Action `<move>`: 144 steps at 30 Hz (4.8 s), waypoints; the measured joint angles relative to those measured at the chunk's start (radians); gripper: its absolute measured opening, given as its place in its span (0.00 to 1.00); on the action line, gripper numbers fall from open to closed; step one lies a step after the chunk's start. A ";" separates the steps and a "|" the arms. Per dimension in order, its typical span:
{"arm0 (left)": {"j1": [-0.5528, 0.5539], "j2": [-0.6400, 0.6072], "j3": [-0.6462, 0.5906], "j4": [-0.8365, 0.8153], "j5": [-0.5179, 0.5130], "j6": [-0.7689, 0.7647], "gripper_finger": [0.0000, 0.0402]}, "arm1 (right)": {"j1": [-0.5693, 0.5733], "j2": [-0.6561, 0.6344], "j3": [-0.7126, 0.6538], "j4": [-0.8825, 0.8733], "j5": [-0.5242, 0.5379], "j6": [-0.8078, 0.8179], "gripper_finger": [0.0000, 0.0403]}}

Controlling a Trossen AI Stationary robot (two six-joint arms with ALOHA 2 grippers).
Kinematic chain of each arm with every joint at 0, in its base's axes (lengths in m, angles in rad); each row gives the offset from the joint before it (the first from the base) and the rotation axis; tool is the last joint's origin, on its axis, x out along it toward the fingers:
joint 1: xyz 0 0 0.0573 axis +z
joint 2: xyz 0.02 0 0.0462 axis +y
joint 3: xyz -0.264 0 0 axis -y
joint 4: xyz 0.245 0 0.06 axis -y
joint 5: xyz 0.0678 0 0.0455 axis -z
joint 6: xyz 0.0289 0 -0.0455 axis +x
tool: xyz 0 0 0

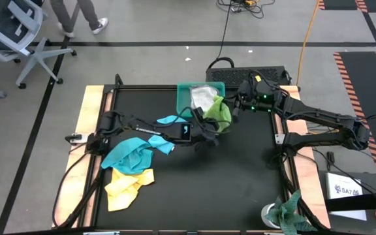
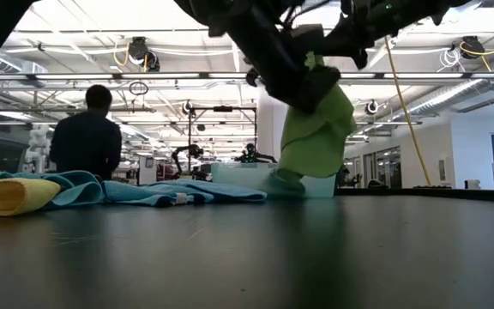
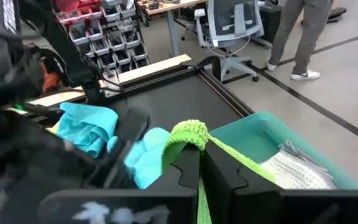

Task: Fold microfiber towels
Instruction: Fold the green microfiber towel

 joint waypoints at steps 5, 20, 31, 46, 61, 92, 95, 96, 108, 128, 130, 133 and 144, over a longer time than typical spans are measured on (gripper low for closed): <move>0.003 -0.041 0.001 -0.015 0.010 -0.052 0.01 | 0.000 0.000 0.000 0.000 0.000 -0.003 0.00; 0.002 -0.018 0.000 -0.028 0.159 -0.042 0.21 | 0.000 0.000 0.000 0.014 0.000 -0.011 0.00; 0.000 0.013 0.001 -0.001 0.195 -0.037 0.32 | 0.000 0.035 0.000 0.037 0.053 -0.019 0.00; 0.002 0.027 0.001 0.003 0.186 -0.039 0.32 | 0.000 0.056 0.000 0.122 -0.003 0.033 0.00; 0.004 0.027 0.001 0.015 0.157 -0.072 0.32 | 0.039 0.107 0.000 0.129 0.001 0.038 0.00; -0.006 0.027 0.001 0.006 -0.013 -0.106 0.32 | 0.059 0.107 0.000 0.218 -0.055 0.093 0.00; -0.006 0.027 0.001 0.006 -0.011 -0.107 0.32 | 0.059 0.106 0.000 0.217 -0.056 0.091 0.00; -0.007 0.027 0.001 0.006 -0.011 -0.107 0.32 | 0.059 0.106 0.000 0.216 -0.055 0.087 0.00; -0.043 0.027 0.001 0.005 0.010 -0.176 0.32 | 0.024 0.106 0.000 0.118 -0.022 0.014 0.00; -0.059 0.027 0.001 -0.077 0.006 -0.234 0.32 | 0.026 0.106 0.000 0.216 0.052 0.041 0.00; -0.059 0.027 0.001 -0.076 0.001 -0.232 0.32 | 0.026 0.106 0.000 0.223 0.051 0.051 0.00; -0.056 0.027 0.001 -0.075 -0.009 -0.231 0.32 | 0.027 0.106 0.000 0.223 0.040 0.089 0.00; -0.051 0.027 0.001 -0.072 -0.053 -0.230 0.32 | 0.072 0.106 0.000 0.256 0.027 0.123 0.00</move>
